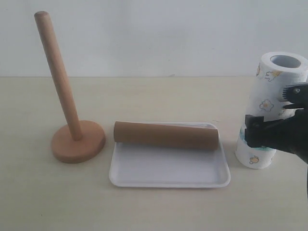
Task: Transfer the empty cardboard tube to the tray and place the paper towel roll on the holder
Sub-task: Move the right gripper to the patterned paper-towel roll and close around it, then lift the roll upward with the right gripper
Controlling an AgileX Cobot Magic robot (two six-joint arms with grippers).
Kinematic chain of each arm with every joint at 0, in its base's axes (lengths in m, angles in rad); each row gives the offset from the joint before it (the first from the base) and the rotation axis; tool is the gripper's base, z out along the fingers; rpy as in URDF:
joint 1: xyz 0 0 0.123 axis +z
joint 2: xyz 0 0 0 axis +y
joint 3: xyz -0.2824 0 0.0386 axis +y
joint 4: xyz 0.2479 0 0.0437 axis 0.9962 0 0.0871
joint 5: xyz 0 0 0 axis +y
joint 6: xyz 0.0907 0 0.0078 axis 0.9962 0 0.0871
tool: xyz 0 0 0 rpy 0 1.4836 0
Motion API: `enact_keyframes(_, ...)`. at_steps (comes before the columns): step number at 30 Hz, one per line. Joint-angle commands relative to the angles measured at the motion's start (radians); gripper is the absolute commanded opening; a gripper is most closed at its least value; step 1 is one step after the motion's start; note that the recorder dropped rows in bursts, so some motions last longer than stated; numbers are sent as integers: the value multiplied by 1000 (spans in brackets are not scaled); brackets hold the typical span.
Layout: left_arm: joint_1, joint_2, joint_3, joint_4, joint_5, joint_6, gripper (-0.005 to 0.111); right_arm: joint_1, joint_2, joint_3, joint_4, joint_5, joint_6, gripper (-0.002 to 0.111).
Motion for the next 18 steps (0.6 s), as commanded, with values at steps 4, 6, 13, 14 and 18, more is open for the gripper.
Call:
enact_keyframes(4,1,-4,3,-11,-12,3,4,2,58,-53,-8,-61,1,104)
enact_keyframes(6,1,-4,3,-11,-12,3,4,2,70,-59,-8,-69,-3,104)
enact_keyframes(13,1,-4,3,-11,-12,3,4,2,112,-63,-7,-111,-1,104)
enact_keyframes(14,1,-4,3,-11,-12,3,4,2,116,-63,-5,-114,1,104)
enact_keyframes(18,1,-4,3,-11,-12,3,4,2,125,-63,-3,-128,16,104)
